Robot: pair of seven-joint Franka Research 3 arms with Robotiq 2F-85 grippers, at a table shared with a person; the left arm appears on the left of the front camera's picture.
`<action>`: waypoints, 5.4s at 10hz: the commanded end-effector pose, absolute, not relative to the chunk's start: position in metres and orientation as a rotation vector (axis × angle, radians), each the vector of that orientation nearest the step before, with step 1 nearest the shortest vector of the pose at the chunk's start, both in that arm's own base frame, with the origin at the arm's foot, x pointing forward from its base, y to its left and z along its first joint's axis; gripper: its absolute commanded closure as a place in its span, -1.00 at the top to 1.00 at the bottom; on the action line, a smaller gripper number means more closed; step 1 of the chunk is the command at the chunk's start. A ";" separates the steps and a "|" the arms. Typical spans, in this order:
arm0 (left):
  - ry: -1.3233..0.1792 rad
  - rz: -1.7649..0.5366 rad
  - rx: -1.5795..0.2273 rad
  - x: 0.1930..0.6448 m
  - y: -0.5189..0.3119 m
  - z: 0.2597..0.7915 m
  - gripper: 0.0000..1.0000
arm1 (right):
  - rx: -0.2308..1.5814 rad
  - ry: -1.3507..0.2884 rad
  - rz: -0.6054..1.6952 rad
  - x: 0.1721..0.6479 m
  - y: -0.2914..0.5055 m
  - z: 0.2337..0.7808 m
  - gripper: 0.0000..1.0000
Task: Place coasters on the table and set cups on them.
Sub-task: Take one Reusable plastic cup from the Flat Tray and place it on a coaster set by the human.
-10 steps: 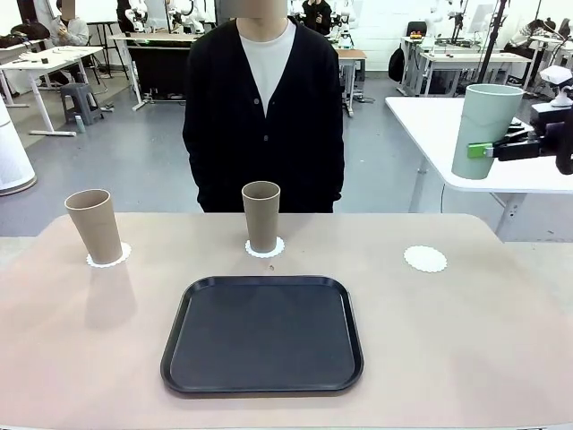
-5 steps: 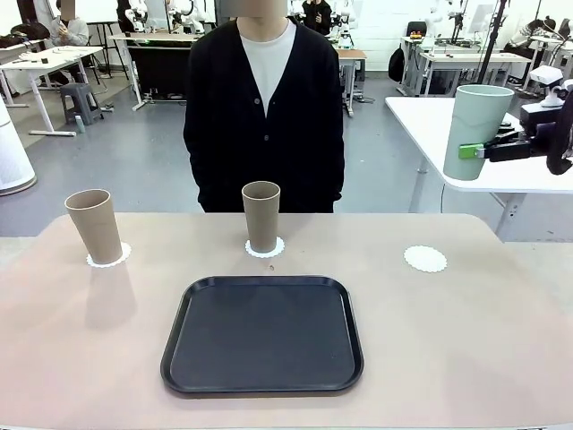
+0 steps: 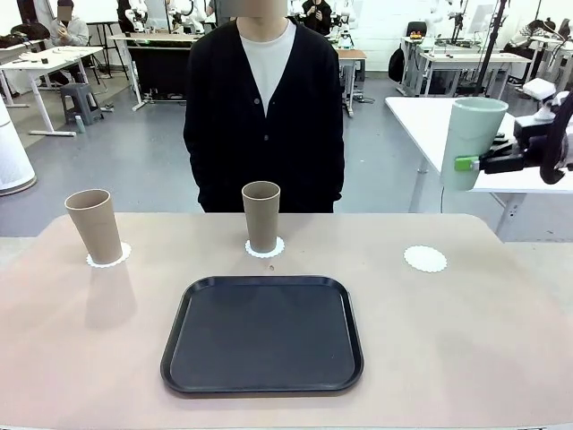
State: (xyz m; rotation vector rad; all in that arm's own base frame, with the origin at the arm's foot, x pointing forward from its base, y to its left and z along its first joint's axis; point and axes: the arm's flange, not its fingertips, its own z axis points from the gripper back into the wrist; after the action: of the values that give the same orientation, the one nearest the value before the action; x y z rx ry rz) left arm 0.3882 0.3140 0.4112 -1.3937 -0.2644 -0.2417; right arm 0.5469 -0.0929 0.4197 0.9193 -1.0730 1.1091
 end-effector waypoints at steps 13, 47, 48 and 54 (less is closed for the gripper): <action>-0.255 -0.229 -1.387 0.388 0.315 0.412 1.00 | 1.067 -0.962 1.187 0.568 -0.090 0.254 0.63; -0.255 -0.229 -1.387 0.388 0.315 0.412 1.00 | 1.023 -0.956 1.321 0.581 -0.088 0.227 1.00; -0.255 -0.229 -1.387 0.388 0.315 0.412 1.00 | 1.017 -0.940 1.325 0.580 -0.092 0.228 1.00; -0.255 -0.229 -1.387 0.388 0.315 0.412 1.00 | 0.917 -0.884 1.259 0.580 -0.139 0.230 1.00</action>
State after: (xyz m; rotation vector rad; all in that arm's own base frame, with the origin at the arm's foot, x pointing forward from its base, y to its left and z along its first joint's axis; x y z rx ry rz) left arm 0.3883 0.3138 0.4111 -1.3940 -0.2641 -0.2421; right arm 0.5757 -0.1322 0.2278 0.9397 -0.9327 1.2769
